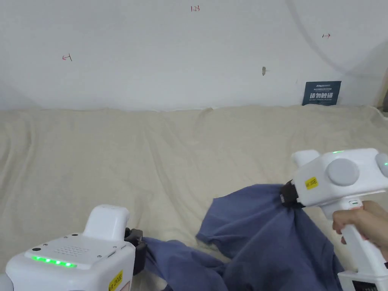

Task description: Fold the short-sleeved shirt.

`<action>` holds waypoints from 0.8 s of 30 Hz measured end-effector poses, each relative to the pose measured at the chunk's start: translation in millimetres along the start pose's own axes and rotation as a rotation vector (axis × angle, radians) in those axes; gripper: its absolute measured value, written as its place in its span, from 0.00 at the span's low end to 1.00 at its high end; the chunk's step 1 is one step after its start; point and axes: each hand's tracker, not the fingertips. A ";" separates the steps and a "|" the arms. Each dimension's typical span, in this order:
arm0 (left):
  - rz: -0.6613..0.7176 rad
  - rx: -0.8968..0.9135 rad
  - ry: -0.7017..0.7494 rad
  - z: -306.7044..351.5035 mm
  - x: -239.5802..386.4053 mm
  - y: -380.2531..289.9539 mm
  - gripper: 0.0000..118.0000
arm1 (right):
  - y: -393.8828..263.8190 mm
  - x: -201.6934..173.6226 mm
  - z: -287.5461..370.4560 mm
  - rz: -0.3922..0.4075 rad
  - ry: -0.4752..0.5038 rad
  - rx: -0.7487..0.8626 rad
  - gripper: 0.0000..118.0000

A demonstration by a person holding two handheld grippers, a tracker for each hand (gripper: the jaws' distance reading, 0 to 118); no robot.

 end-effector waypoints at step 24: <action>-0.055 0.405 0.075 119.2 -26.4 239.5 0.00 | 152.5 37.7 283.0 -0.162 -0.024 0.535 0.01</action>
